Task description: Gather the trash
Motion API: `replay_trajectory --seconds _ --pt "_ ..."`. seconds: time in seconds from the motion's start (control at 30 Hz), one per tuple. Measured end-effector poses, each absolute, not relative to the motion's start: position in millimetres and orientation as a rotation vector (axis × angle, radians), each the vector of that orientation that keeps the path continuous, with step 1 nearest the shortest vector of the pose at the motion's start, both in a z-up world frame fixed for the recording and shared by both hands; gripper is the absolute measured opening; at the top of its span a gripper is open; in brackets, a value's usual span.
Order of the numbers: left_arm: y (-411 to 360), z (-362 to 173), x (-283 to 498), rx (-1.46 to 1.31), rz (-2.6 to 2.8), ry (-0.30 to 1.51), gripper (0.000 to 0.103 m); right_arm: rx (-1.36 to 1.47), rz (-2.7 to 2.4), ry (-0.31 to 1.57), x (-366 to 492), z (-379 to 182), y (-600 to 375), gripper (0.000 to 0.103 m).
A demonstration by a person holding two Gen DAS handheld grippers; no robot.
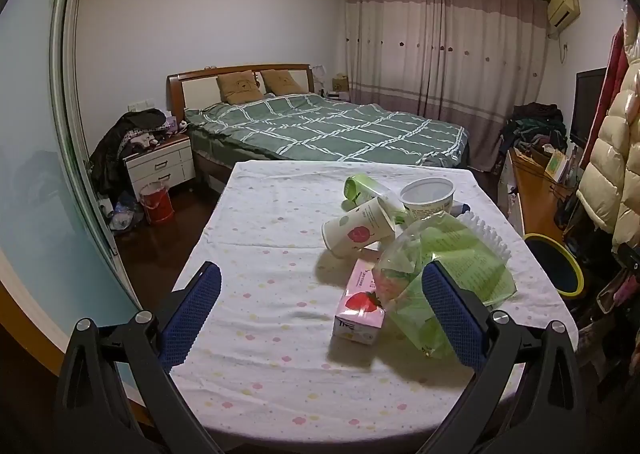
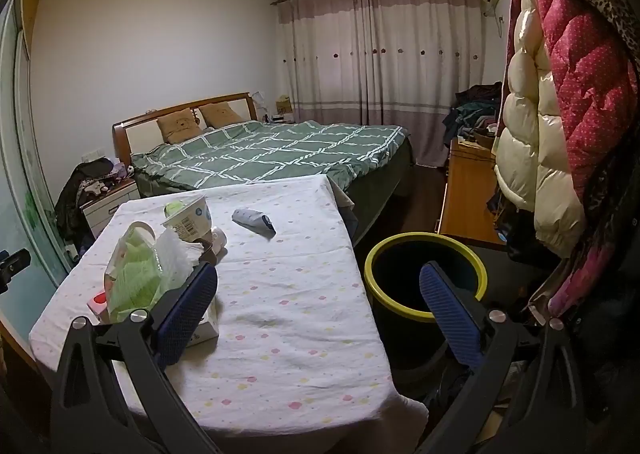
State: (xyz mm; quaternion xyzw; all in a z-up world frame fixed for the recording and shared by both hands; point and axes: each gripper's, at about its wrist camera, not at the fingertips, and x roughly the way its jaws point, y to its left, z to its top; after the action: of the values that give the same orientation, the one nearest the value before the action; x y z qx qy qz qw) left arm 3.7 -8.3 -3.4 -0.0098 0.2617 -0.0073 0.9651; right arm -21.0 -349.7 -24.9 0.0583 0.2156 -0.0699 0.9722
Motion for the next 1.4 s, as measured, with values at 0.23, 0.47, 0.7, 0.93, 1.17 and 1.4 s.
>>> replay_trajectory --seconds 0.23,0.47,0.7,0.93,1.17,1.4 --pt "-8.8 -4.5 3.1 -0.021 -0.022 0.536 0.099 0.127 -0.142 0.438 -20.6 -25.6 -350.7 0.097" --pt "-10.2 -4.4 4.5 -0.024 -0.031 0.541 0.099 0.13 -0.142 0.442 -20.0 -26.7 -351.4 0.097" --pt "-10.8 -4.2 3.9 -0.025 -0.033 0.543 0.099 0.134 -0.14 0.442 -18.8 -27.2 -351.5 0.097" --pt "-12.0 -5.7 4.6 -0.024 -0.04 0.551 0.099 0.134 -0.145 0.442 -17.7 -28.4 -351.0 0.097" --pt "-12.9 -5.9 5.0 -0.023 -0.042 0.553 0.099 0.138 -0.145 0.445 -16.2 -29.6 -351.5 0.097" --pt "-13.4 -6.5 5.5 -0.025 -0.046 0.557 0.099 0.14 -0.146 0.446 -15.3 -30.5 -352.3 0.097"
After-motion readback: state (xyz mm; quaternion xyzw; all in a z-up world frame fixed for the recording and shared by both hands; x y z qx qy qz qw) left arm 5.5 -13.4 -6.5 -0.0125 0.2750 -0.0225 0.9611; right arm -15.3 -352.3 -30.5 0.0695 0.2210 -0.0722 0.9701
